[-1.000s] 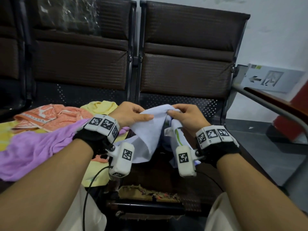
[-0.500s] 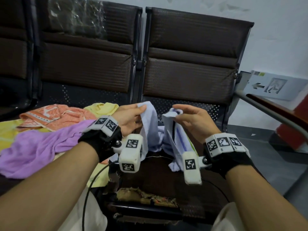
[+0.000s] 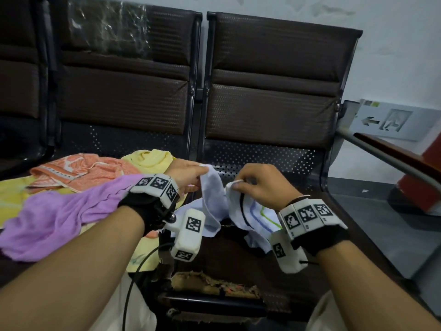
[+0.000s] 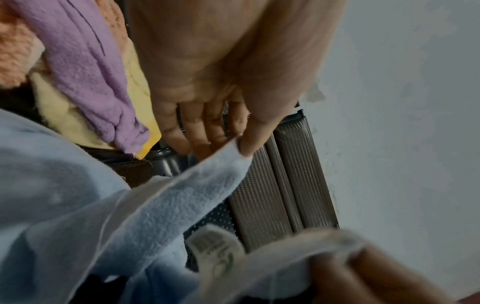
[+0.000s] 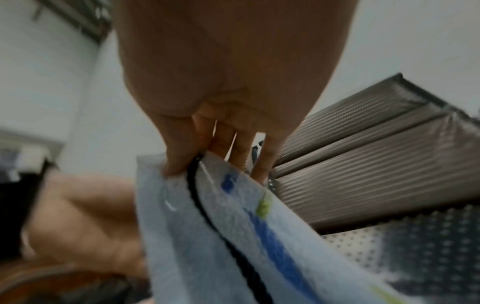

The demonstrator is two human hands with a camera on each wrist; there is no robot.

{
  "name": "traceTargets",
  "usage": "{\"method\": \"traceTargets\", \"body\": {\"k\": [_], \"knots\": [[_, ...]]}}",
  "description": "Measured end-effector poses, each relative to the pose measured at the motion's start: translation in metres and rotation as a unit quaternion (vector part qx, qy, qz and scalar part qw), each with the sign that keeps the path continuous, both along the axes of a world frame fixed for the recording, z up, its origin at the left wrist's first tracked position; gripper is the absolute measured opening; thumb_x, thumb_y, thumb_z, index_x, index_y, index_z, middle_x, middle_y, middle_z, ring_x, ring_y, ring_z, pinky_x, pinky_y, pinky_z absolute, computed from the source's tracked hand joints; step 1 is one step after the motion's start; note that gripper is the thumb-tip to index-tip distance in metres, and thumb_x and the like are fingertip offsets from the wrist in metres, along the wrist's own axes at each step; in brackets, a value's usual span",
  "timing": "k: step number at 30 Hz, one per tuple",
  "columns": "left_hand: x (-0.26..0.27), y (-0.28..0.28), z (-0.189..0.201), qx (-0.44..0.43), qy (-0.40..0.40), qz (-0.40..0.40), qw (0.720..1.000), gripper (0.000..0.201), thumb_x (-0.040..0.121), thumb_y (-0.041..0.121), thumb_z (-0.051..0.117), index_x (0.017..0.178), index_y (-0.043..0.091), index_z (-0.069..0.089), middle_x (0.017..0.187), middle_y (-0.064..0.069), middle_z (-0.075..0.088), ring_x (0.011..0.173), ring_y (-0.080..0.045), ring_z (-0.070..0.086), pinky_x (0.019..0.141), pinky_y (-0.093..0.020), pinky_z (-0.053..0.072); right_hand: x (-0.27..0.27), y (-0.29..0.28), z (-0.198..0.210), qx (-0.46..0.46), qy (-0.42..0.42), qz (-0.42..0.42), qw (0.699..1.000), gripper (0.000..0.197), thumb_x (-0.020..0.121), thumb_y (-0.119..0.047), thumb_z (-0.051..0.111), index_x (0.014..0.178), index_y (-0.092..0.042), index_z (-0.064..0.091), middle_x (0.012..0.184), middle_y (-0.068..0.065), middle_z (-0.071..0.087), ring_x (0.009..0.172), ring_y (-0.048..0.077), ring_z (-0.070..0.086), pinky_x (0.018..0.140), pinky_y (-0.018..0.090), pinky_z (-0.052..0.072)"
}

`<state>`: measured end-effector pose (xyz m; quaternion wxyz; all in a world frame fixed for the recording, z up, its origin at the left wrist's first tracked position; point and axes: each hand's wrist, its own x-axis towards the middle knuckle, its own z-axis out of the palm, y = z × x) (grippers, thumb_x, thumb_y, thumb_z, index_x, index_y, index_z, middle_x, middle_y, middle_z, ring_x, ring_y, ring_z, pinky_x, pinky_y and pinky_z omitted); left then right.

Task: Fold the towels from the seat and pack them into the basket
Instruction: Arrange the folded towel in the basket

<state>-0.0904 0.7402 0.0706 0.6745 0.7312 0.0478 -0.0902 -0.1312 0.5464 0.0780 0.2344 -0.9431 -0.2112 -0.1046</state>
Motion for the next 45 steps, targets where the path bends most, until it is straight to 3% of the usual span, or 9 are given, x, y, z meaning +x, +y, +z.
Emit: {"method": "traceTargets", "body": {"k": [9,14,18,24,29,32,38,43,45], "knots": [[-0.014,-0.01,0.0,-0.055,-0.014,-0.149,0.987,0.024,0.087,0.008,0.062,0.107,-0.005,0.065,0.059,-0.006,0.061,0.055,-0.012,0.058,0.061,-0.021,0.057,0.005,0.023,-0.007,0.123,0.031,-0.077,0.989,0.016,0.087,-0.03,0.065,0.087,-0.016,0.073,0.082,-0.004,0.069,0.079,0.007,0.06,0.064,0.01,0.038],[-0.013,-0.004,-0.004,-0.098,-0.004,-0.195,0.976,0.034,0.094,0.023,0.055,0.113,-0.003,0.064,0.095,-0.014,0.069,0.077,-0.018,0.068,0.082,-0.03,0.057,0.009,0.023,-0.01,0.144,0.027,-0.112,0.983,0.013,0.086,-0.029,0.066,0.084,-0.017,0.073,0.078,-0.005,0.068,0.076,0.004,0.059,0.063,0.012,0.038],[-0.015,-0.005,-0.004,-0.08,-0.046,-0.214,0.972,0.045,0.085,0.027,0.063,0.118,-0.004,0.061,0.089,-0.017,0.07,0.081,-0.02,0.067,0.076,-0.025,0.056,0.01,0.02,-0.011,0.172,0.027,-0.11,0.979,0.012,0.085,-0.03,0.068,0.082,-0.02,0.073,0.074,-0.009,0.067,0.07,-0.003,0.059,0.058,0.004,0.038],[-0.013,-0.002,-0.007,-0.033,-0.091,-0.174,0.98,0.025,0.092,0.012,0.057,0.112,0.001,0.065,0.1,-0.02,0.068,0.084,-0.021,0.065,0.066,-0.02,0.054,0.007,0.012,-0.008,0.217,0.054,-0.08,0.971,0.021,0.084,-0.037,0.068,0.076,-0.018,0.071,0.075,-0.002,0.07,0.075,0.009,0.064,0.069,0.023,0.05],[-0.002,0.014,-0.004,-0.026,-0.093,-0.068,0.993,0.021,0.095,0.017,0.052,0.092,0.004,0.068,0.086,-0.012,0.067,0.079,-0.023,0.06,0.074,-0.032,0.047,0.002,-0.007,-0.012,-0.031,0.077,-0.044,0.996,0.048,0.09,-0.048,0.054,0.057,-0.016,0.045,0.055,-0.003,0.047,0.054,0.009,0.044,0.054,0.029,0.032],[0.004,0.027,-0.004,-0.089,-0.077,0.019,0.993,0.02,0.095,0.015,0.049,0.084,0.008,0.064,0.075,-0.006,0.063,0.065,-0.018,0.059,0.055,-0.022,0.047,-0.003,-0.014,-0.018,-0.162,0.131,-0.025,0.978,0.051,0.093,-0.055,0.043,0.056,-0.019,0.039,0.059,-0.004,0.043,0.06,0.015,0.044,0.06,0.03,0.03],[0.024,0.05,-0.005,0.035,-0.088,0.131,0.987,0.034,0.096,0.016,0.046,0.116,-0.009,0.055,0.111,-0.027,0.059,0.106,-0.038,0.056,0.1,-0.051,0.042,-0.007,-0.043,-0.026,-0.244,0.231,-0.099,0.937,0.058,0.09,-0.068,0.029,0.064,-0.019,0.048,0.07,0.0,0.053,0.067,0.014,0.049,0.066,0.032,0.035],[0.025,0.051,-0.015,0.115,-0.141,0.145,0.973,0.015,0.093,0.015,0.048,0.085,0.009,0.059,0.088,-0.009,0.055,0.085,-0.022,0.047,0.078,-0.035,0.04,-0.01,-0.065,-0.022,-0.21,0.243,-0.174,0.931,0.031,0.092,-0.043,0.053,0.112,-0.02,0.052,0.108,0.008,0.064,0.087,0.018,0.056,0.08,0.03,0.045],[0.024,0.049,-0.019,0.142,-0.157,0.146,0.966,0.016,0.092,0.016,0.049,0.08,0.01,0.058,0.081,-0.006,0.054,0.08,-0.021,0.046,0.071,-0.03,0.036,-0.011,-0.067,-0.022,-0.171,0.227,-0.197,0.938,0.05,0.084,-0.031,0.067,0.126,-0.024,0.041,0.107,0.01,0.062,0.09,0.023,0.06,0.084,0.035,0.05]]}}
